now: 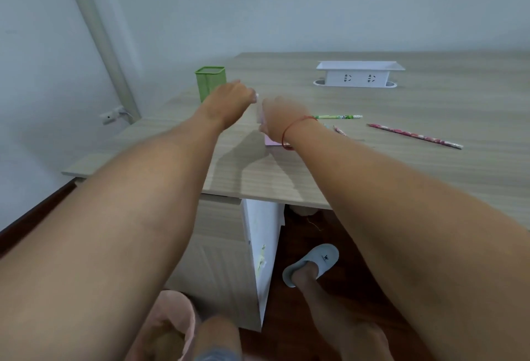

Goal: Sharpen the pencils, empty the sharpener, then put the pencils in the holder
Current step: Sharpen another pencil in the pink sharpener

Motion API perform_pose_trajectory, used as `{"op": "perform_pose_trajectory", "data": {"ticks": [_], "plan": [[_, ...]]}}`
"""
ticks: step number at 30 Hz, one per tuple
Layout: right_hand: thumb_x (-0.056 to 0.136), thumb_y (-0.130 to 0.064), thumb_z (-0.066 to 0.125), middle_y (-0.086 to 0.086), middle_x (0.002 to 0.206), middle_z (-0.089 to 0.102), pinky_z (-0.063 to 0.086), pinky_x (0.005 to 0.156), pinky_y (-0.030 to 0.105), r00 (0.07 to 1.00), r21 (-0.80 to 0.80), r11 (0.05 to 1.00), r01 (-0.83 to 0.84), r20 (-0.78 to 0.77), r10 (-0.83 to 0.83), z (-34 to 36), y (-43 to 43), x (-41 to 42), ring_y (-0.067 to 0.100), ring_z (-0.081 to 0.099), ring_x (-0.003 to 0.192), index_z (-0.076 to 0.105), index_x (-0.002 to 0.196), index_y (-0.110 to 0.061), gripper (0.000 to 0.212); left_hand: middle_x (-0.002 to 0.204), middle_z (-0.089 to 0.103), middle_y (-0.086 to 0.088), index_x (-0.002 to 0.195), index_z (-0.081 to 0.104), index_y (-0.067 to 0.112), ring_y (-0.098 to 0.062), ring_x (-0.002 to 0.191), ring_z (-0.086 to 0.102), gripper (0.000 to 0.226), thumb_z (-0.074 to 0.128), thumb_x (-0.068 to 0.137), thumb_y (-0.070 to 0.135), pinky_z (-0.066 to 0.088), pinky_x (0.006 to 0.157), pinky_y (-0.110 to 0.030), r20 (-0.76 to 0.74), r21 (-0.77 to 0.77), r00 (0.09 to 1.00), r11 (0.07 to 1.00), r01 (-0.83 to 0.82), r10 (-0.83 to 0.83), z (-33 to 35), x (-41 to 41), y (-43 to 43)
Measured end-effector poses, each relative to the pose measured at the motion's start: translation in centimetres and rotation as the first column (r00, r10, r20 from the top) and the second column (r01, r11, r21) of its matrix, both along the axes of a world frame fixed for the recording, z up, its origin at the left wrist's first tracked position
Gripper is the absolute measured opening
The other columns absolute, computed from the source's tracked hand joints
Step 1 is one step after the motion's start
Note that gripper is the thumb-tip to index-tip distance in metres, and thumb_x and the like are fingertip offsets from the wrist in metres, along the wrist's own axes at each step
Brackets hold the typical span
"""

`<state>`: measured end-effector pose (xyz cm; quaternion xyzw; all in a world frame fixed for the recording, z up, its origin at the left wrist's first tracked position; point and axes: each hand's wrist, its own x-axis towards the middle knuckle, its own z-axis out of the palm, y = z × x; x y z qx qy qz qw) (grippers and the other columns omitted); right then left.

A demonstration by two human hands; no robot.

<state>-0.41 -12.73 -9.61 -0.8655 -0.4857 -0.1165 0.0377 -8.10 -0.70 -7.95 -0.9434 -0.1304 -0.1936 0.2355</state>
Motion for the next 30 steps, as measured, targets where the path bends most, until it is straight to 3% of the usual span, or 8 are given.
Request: {"op": "perform_pose_trajectory", "data": {"ticks": [10,18,23,26,30], "plan": [[0.097,-0.036,0.046,0.014,0.141,0.041,0.041,0.101,0.042,1.0,0.003,1.0,0.008,-0.009,-0.008,0.2,-0.3,-0.4,0.034,0.046,0.129,0.035,0.14,-0.011,0.051,0.093,0.063,-0.023,0.102,0.058,0.0,-0.042,0.087,0.061,0.023,0.038,0.101,0.012,0.032,0.06,-0.039,0.052,-0.049,0.998,0.999,-0.016,0.019,-0.6,-2.2,-2.5],[0.097,-0.038,0.045,0.017,0.141,0.04,0.041,0.1,0.041,1.0,-0.012,1.0,-0.004,-0.004,0.004,0.4,-0.5,-0.5,0.035,0.046,0.128,0.036,0.138,-0.009,0.051,0.085,0.063,-0.027,0.103,0.059,-0.001,-0.045,0.077,0.06,0.016,0.046,0.095,0.004,0.032,0.058,-0.04,0.114,-0.186,0.992,0.979,0.081,-0.061,-3.2,-4.2,-4.3],[0.097,-0.039,0.043,0.017,0.139,0.042,0.042,0.099,0.04,1.0,-0.003,1.0,-0.01,0.0,0.01,0.3,-0.4,-0.3,0.035,0.047,0.126,0.038,0.136,-0.009,0.049,0.084,0.062,-0.025,0.103,0.058,-0.001,-0.043,0.076,0.059,0.019,0.043,0.098,0.009,0.031,0.057,-0.037,0.081,-0.194,0.997,0.981,0.016,0.0,-4.1,-3.8,-4.1],[0.097,-0.039,0.044,0.017,0.139,0.042,0.041,0.099,0.04,1.0,-0.004,1.0,-0.016,-0.006,0.016,0.3,-0.4,-0.2,0.035,0.047,0.126,0.038,0.136,-0.009,0.05,0.088,0.063,-0.025,0.103,0.06,-0.001,-0.043,0.08,0.06,0.02,0.043,0.098,0.009,0.034,0.06,-0.039,0.037,-0.181,0.999,0.983,-0.008,0.015,-4.0,-3.7,-3.8],[0.097,-0.038,0.044,0.018,0.139,0.041,0.042,0.099,0.04,1.0,-0.011,1.0,-0.024,-0.006,0.024,0.3,-0.4,-0.1,0.036,0.047,0.126,0.037,0.137,-0.009,0.05,0.105,0.064,-0.024,0.113,0.063,0.002,-0.042,0.097,0.062,0.027,0.043,0.1,0.013,0.045,0.076,-0.042,-0.036,-0.223,0.998,0.972,-0.066,0.059,-4.2,-3.0,-3.8]]}}
